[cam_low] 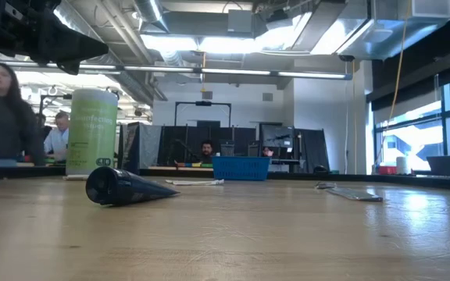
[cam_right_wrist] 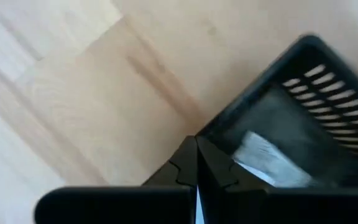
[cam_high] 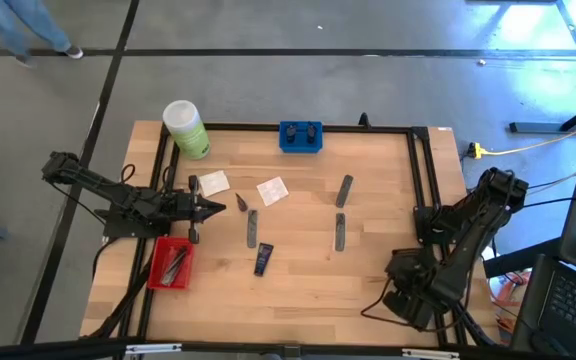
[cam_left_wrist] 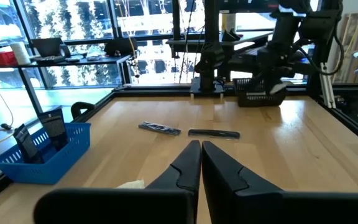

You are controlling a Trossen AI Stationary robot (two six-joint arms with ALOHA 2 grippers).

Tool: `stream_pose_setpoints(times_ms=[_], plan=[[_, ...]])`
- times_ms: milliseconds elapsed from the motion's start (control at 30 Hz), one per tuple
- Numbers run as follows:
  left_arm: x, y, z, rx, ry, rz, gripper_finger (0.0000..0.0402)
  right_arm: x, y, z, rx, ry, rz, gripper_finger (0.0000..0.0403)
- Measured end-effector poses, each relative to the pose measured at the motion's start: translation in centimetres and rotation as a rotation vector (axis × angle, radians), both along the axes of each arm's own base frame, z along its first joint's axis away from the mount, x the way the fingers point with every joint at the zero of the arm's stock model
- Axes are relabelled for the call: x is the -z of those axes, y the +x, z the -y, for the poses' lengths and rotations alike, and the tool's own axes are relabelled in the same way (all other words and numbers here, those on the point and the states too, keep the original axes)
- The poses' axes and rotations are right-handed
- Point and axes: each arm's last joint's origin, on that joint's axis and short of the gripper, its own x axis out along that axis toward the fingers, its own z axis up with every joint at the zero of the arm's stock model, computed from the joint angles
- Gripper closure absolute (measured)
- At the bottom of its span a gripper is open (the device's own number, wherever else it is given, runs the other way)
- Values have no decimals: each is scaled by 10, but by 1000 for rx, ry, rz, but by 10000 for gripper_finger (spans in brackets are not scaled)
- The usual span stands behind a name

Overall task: Pick & Place Travel size toiletries
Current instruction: Put the white bandage pad into the black basket

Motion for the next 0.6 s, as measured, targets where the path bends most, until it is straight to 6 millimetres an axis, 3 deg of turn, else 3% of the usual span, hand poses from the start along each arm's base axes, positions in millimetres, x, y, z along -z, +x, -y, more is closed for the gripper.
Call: stream_pose_setpoints(times_ms=[200, 600], plan=[[0, 0, 0, 0, 0, 0, 393, 6, 2, -8, -55, 95, 31, 403], [0, 0, 0, 0, 0, 0, 393, 6, -9, 5, -16, -41, -64, 403]])
